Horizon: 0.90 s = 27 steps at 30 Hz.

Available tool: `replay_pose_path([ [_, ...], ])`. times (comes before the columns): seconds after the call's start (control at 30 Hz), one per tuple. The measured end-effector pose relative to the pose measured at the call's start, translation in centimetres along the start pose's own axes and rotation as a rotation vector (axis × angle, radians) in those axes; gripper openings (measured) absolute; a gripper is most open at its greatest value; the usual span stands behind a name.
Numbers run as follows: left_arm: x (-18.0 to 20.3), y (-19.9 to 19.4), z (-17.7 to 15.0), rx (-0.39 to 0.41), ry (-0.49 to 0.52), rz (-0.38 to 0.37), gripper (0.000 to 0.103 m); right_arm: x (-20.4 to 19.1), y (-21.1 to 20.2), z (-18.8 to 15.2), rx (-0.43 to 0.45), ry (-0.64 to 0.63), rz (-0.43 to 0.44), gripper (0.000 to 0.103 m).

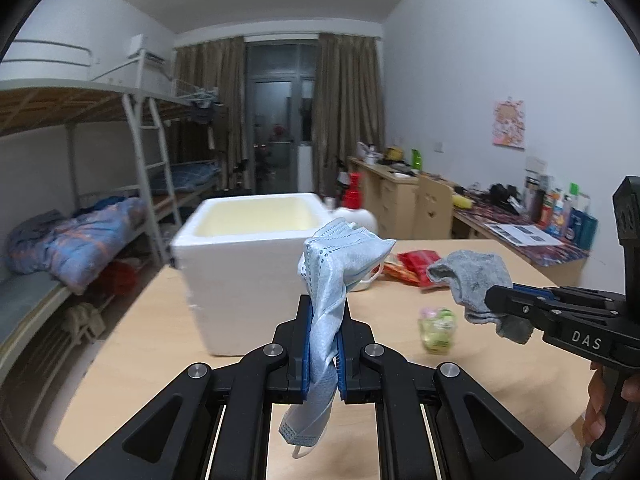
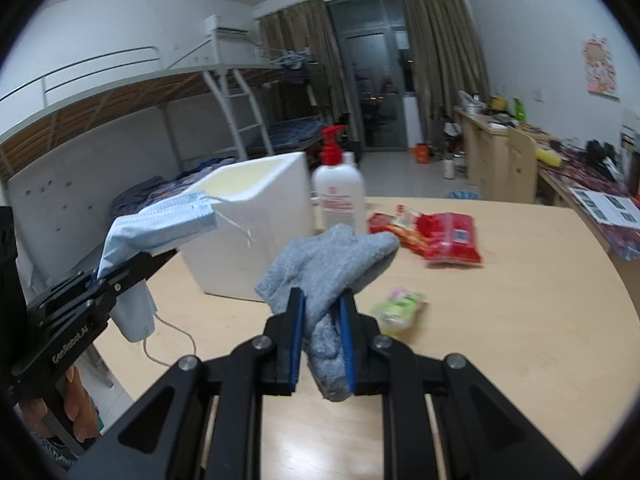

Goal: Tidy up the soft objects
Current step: 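Carry the mask and sock with both grippers toward the white foam box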

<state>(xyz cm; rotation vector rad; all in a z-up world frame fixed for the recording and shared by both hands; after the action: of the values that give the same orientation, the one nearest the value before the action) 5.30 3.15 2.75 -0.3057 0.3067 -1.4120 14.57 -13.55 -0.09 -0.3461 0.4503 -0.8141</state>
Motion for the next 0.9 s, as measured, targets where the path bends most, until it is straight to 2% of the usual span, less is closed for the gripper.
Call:
replay_pose_path([
  [0.17, -2.6, -0.8, -0.2, 0.002, -0.035, 0.076, 0.010, -2.6, 1.3, 0.5, -0.016, -0.060, 0.065, 0.021],
  [0.47, -6.4, -2.1, -0.5, 0.009, -0.083, 0.161, 0.010, -6.0, 3.7, 1.3, -0.046, -0.133, 0.157, 0.021],
  [0.67, -7.0, -2.1, -0.5, 0.005, -0.090, 0.178, 0.010, -6.7, 4.5, 1.8, -0.049, -0.149, 0.175, 0.021],
  [0.9, -7.4, -1.3, 0.0, -0.003, -0.093, 0.160, 0.010, -7.1, 4.2, 2.5, -0.038, -0.150, 0.159, 0.021],
])
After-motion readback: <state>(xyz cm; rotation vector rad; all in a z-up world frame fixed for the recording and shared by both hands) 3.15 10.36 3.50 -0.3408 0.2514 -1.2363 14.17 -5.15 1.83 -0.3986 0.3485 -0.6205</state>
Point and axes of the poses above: each gripper's, at about its wrist camera, not at the fingertips, and y roughly the way its jaws point, x to its right, z to its top, the point moved 3 cm from there along y, roughly the way its jaws point, and after that the axes turned 8 degrees about z, right-handed, at the moved point
